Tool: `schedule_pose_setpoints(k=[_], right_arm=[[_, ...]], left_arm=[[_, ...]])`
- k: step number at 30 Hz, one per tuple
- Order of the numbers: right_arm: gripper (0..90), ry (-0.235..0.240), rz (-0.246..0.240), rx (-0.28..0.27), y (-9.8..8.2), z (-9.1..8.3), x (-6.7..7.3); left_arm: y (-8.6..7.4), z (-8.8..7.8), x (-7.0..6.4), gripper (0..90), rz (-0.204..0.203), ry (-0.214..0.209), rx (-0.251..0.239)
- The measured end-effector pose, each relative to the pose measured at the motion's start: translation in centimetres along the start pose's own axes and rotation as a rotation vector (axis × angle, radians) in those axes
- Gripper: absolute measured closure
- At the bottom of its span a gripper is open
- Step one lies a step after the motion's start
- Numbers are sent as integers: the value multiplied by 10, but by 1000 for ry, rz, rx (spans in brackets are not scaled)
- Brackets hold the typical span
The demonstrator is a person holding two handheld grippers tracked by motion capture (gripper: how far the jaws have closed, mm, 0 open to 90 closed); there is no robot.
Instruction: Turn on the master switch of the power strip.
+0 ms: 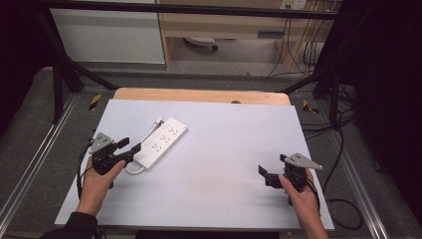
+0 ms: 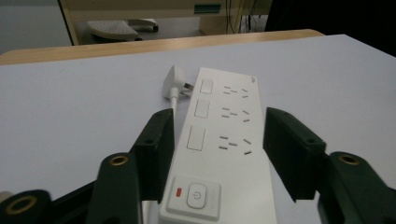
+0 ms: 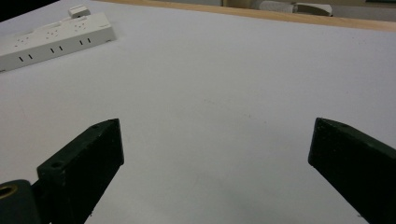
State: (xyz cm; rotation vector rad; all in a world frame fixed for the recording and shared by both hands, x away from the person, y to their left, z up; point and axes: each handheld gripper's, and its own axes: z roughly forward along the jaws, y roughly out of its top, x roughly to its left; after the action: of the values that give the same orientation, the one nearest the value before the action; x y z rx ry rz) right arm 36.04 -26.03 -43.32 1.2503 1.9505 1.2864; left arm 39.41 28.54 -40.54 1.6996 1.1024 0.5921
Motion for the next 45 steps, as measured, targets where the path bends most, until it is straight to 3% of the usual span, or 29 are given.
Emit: schedule_pose_setpoints(k=[4,21,45], right_arm=[[38,-1,2,3,0,0,0],[38,-1,7,12,0,1,0],[38,1,6,15,0,1,0]], left_arm=[[-1,2,-2,549,17,-6,25],[-11,7,-2,888,26,-41,68],[-17,13,0,899,41,-30,132]])
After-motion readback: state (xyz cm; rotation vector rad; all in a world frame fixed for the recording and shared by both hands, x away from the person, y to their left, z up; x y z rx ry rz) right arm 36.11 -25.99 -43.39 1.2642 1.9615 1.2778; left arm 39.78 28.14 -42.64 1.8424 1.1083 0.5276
